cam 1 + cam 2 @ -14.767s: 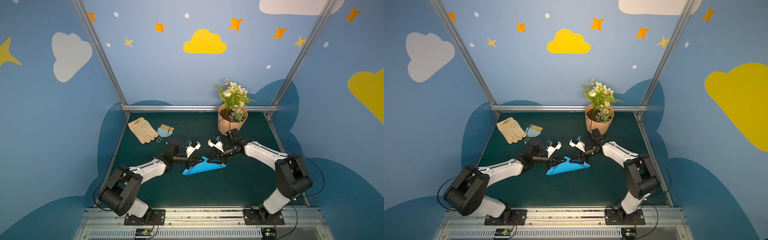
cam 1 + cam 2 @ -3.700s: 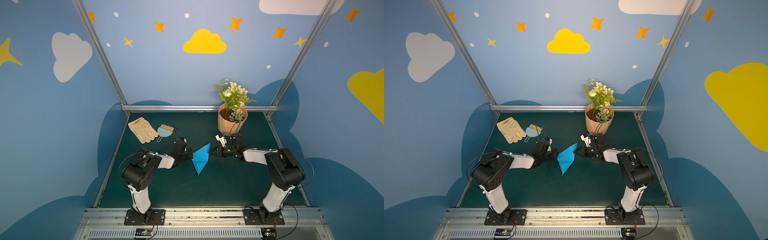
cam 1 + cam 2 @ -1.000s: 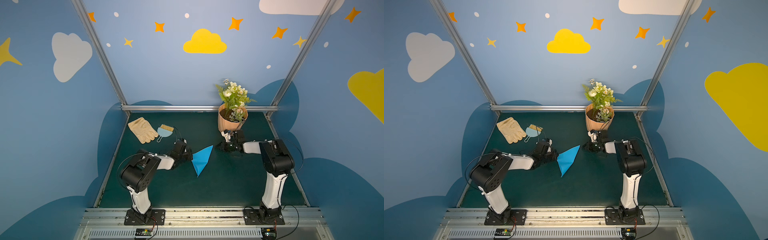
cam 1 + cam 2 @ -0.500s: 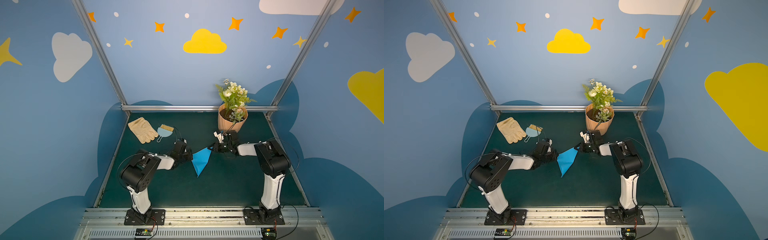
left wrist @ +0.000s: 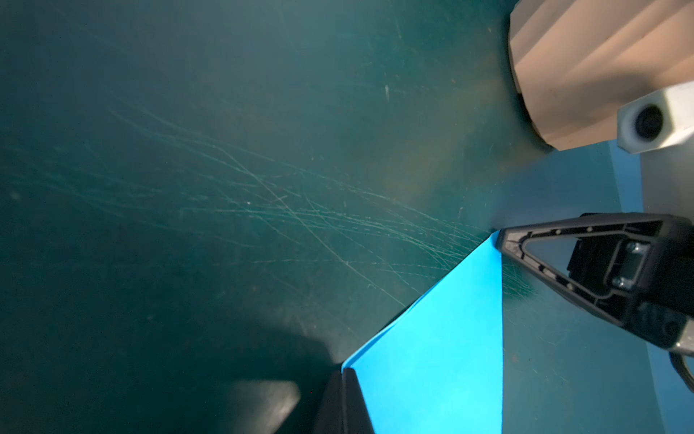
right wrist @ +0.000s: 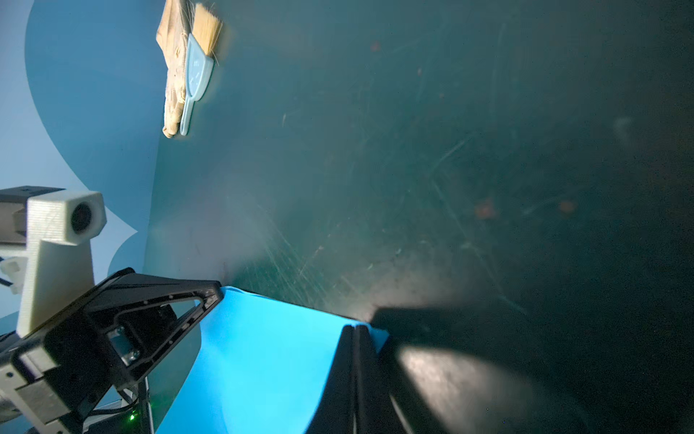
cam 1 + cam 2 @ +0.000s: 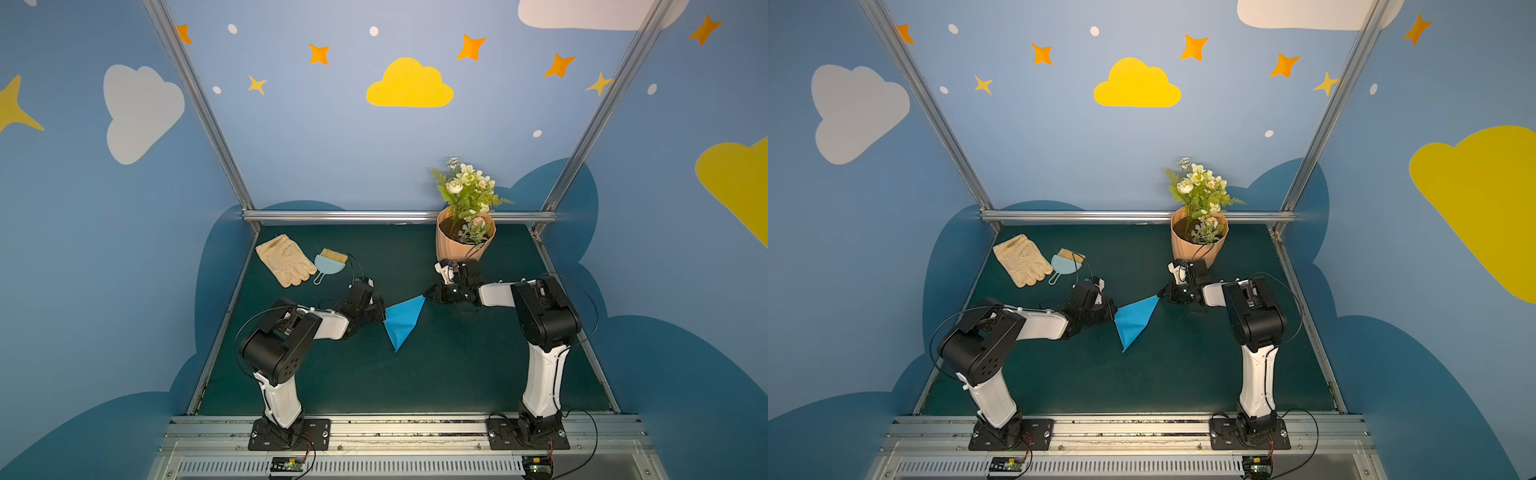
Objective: Fold the square paper diagonally
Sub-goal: Fold the paper at the center of the board.
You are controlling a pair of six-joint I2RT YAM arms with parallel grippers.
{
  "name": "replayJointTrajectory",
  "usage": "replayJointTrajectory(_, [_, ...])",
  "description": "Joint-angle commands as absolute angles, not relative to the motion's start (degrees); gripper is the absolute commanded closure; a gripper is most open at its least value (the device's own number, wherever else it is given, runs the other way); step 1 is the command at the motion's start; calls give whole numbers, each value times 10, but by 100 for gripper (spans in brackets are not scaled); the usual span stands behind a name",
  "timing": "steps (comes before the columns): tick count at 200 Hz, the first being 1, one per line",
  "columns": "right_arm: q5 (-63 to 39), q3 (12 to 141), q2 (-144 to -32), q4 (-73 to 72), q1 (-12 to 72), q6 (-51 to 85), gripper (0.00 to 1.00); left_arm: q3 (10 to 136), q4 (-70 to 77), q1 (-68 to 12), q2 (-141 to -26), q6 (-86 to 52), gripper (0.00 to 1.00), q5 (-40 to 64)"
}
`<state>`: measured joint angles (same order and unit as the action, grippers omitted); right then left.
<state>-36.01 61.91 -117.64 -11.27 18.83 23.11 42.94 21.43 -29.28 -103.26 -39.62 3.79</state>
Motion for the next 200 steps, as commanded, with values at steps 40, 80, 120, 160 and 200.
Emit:
replayJointTrajectory(40, [-310, 632, -1204, -65, 171, 213, 98, 423, 171, -294, -1024, -388, 98, 29])
replayJointTrajectory(80, [-312, 612, -1174, -79, 156, 215, 98, 422, 172, -294, -1019, -390, 97, 28])
replayJointTrajectory(120, [-306, 588, -1073, -72, 149, 211, 96, 436, 169, -294, -1011, -393, 98, 30])
replayJointTrajectory(160, [-384, 537, -1023, -147, 162, 267, 95, 474, 180, -294, -1029, -430, 98, 0])
replayJointTrajectory(200, [-414, 517, -1073, -248, 206, 344, 96, 510, 225, -297, -1074, -486, 98, -63])
